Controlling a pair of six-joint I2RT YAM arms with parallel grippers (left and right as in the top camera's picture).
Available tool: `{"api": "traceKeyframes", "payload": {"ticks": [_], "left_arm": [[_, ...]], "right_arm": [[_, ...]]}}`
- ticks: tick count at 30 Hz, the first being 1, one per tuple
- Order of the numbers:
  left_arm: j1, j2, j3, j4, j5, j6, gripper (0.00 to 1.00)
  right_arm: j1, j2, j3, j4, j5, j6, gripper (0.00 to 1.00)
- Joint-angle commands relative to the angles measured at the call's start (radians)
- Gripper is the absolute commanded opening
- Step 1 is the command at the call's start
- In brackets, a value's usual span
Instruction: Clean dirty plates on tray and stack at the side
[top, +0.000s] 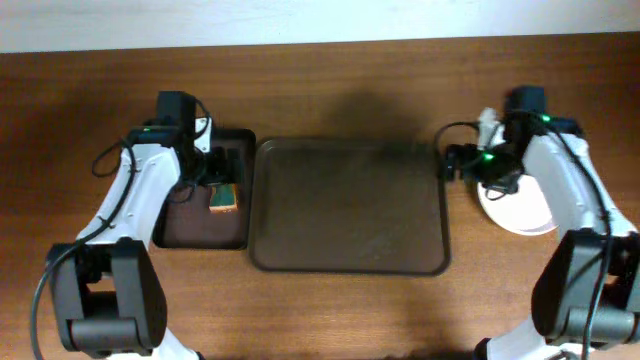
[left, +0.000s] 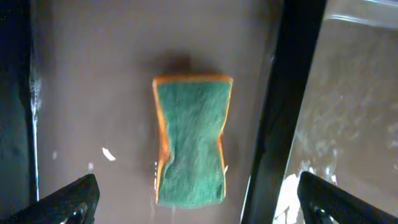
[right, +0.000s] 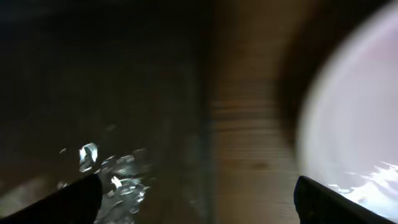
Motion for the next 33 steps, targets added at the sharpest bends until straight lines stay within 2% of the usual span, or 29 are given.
{"api": "traceKeyframes", "payload": {"ticks": [1, 4, 7, 10, 15, 17, 20, 23, 33], "left_arm": [[0.048, -0.039, 0.027, -0.108, 0.062, -0.016, 1.00], [0.058, -0.081, 0.026, -0.231, 0.011, -0.016, 1.00], [0.058, -0.156, 0.002, -0.251, 0.005, -0.008, 1.00], [0.058, -0.346, -0.126, -0.210, 0.002, 0.013, 1.00], [0.058, -0.796, -0.422, -0.011, 0.002, 0.037, 1.00], [0.058, -1.032, -0.541, 0.035, 0.002, 0.037, 1.00], [0.058, -1.190, -0.564, 0.028, 0.002, 0.037, 1.00], [0.058, -1.244, -0.564, 0.026, 0.002, 0.037, 1.00], [0.058, -1.243, -0.565, 0.026, 0.002, 0.037, 1.00]], "right_arm": [[0.131, -0.091, 0.048, -0.027, 0.054, -0.021, 0.99], [0.184, -0.167, 0.048, -0.086, 0.060, 0.022, 0.99], [0.184, -0.255, 0.030, -0.125, 0.061, 0.035, 0.99], [0.184, -0.441, -0.084, -0.080, 0.061, 0.035, 0.99], [0.184, -0.837, -0.312, 0.039, 0.089, 0.035, 0.99], [0.184, -0.984, -0.347, 0.027, 0.129, 0.035, 0.99], [0.184, -1.066, -0.347, 0.019, 0.129, 0.035, 0.99], [0.184, -1.067, -0.347, 0.019, 0.129, 0.035, 0.99], [0.184, -1.067, -0.350, 0.018, 0.129, 0.035, 0.99]]}}
